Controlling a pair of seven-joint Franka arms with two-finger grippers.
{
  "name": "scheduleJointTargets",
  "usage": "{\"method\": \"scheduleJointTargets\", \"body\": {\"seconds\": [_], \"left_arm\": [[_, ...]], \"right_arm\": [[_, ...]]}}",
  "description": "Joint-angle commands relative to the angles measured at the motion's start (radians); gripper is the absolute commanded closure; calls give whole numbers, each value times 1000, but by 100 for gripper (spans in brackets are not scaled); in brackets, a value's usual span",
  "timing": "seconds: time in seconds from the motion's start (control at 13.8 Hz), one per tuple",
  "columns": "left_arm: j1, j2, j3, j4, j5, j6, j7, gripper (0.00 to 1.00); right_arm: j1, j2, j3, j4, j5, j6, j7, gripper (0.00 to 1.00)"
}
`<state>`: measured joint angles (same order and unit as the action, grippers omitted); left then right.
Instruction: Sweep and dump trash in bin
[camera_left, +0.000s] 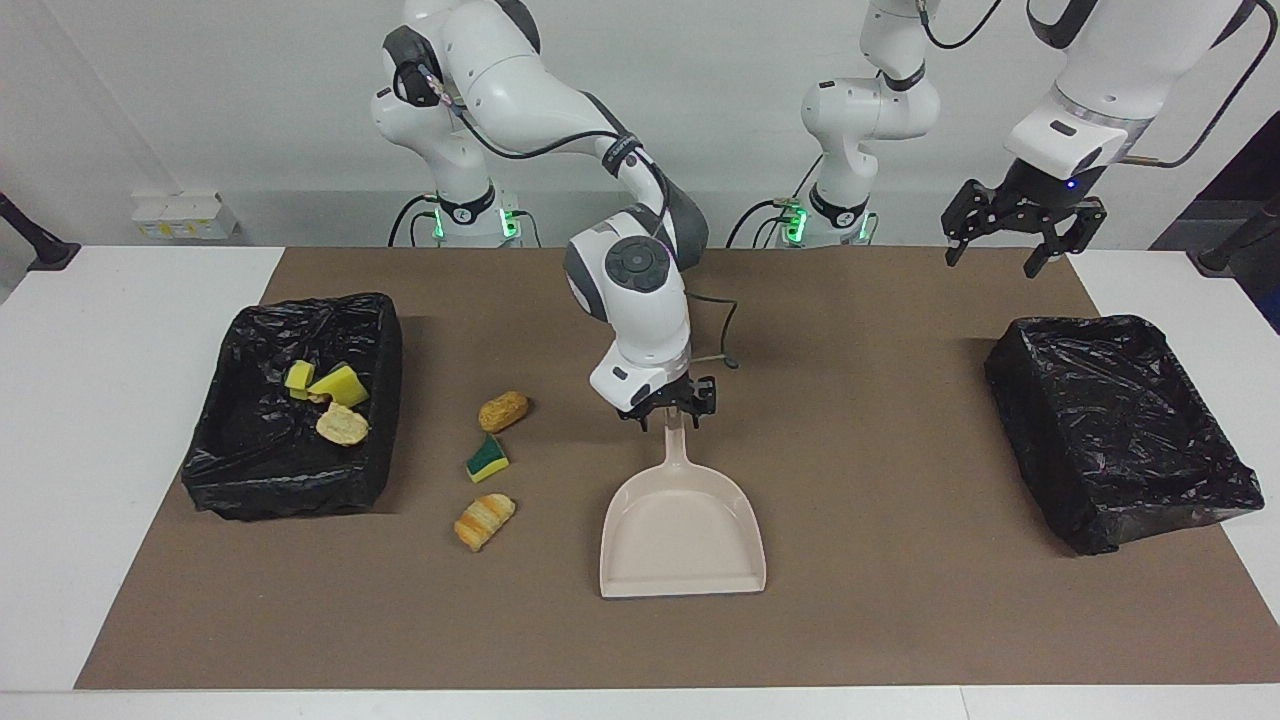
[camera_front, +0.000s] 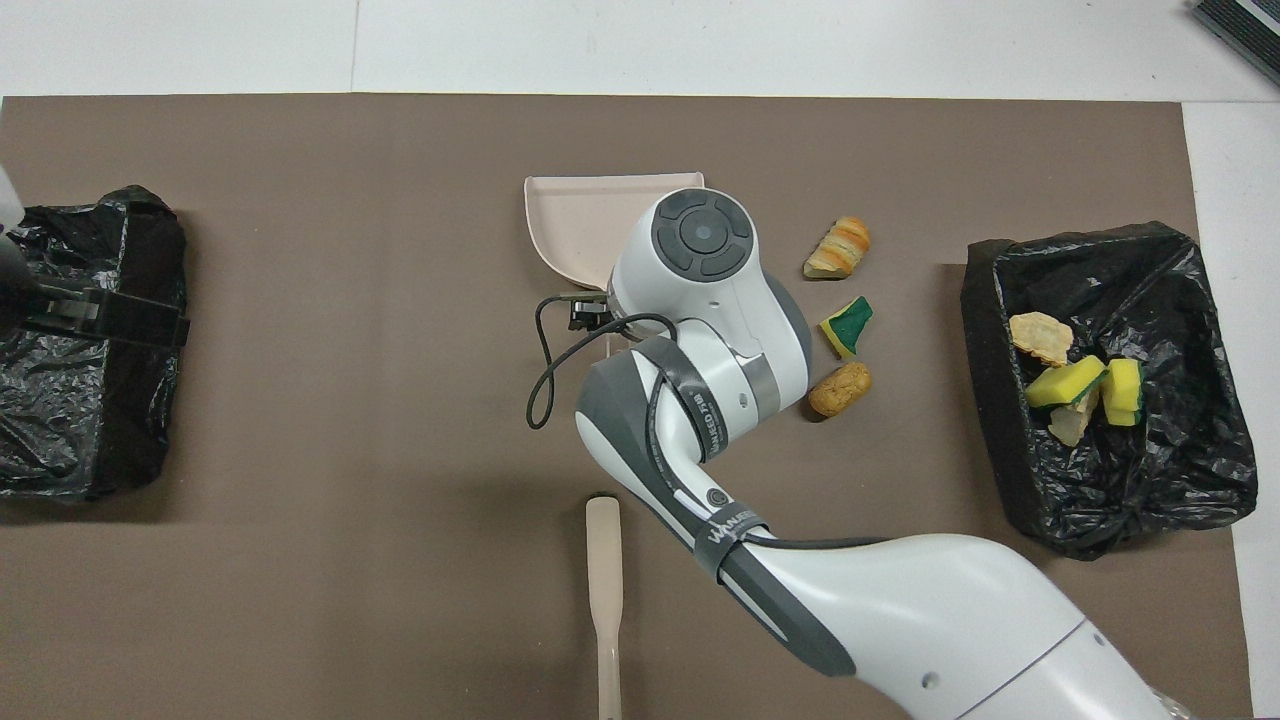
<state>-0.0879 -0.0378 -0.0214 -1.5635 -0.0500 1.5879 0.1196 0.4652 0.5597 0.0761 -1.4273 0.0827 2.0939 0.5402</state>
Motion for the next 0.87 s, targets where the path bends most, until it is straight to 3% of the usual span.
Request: {"method": "scheduleJointTargets", "body": {"seconds": [0.0, 0.43, 0.8], "left_arm": [[7, 4, -3, 22, 15, -14, 0, 0], [7, 12, 0, 25, 12, -34, -5, 0], [3, 4, 11, 25, 13, -51, -9, 0]], "right_arm": [[-51, -81, 2, -15, 29, -34, -51, 0], [-129, -208, 7, -51, 35, -251, -154, 0], [-79, -377, 10, -303, 85, -252, -135, 0]]}}
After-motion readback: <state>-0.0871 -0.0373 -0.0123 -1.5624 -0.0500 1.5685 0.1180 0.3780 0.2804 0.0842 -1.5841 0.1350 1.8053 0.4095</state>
